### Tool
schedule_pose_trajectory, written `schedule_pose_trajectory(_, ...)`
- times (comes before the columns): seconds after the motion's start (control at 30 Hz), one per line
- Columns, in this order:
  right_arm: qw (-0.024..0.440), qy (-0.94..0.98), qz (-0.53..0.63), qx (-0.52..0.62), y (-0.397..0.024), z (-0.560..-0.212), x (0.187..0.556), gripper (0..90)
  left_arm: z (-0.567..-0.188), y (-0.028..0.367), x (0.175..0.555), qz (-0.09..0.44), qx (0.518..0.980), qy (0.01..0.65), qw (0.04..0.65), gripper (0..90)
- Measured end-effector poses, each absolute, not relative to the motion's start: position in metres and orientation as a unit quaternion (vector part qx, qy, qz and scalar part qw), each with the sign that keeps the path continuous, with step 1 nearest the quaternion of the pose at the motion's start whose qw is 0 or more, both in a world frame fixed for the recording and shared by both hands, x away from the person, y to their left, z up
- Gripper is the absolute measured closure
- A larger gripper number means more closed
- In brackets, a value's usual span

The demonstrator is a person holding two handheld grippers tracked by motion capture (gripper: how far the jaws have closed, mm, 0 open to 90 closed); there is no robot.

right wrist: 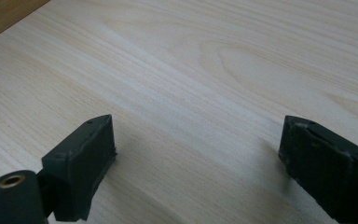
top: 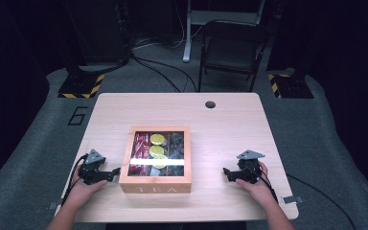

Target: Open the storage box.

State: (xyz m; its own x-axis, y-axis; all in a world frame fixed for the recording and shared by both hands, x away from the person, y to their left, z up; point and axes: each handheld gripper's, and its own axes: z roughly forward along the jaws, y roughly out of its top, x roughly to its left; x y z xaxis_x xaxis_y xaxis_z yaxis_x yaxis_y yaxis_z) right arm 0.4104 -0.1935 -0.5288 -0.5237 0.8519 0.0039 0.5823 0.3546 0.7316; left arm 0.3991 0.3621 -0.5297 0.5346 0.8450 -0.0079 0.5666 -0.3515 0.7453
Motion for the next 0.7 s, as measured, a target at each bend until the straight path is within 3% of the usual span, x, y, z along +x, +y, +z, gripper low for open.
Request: schedule_pose_trajectory(0.7,0.193,0.801,0.354,0.442,-0.1948,-0.5287,0.4071,13.0,-0.5251,0.3611,0.3931,0.182,0.807,0.436,0.354,27.2)
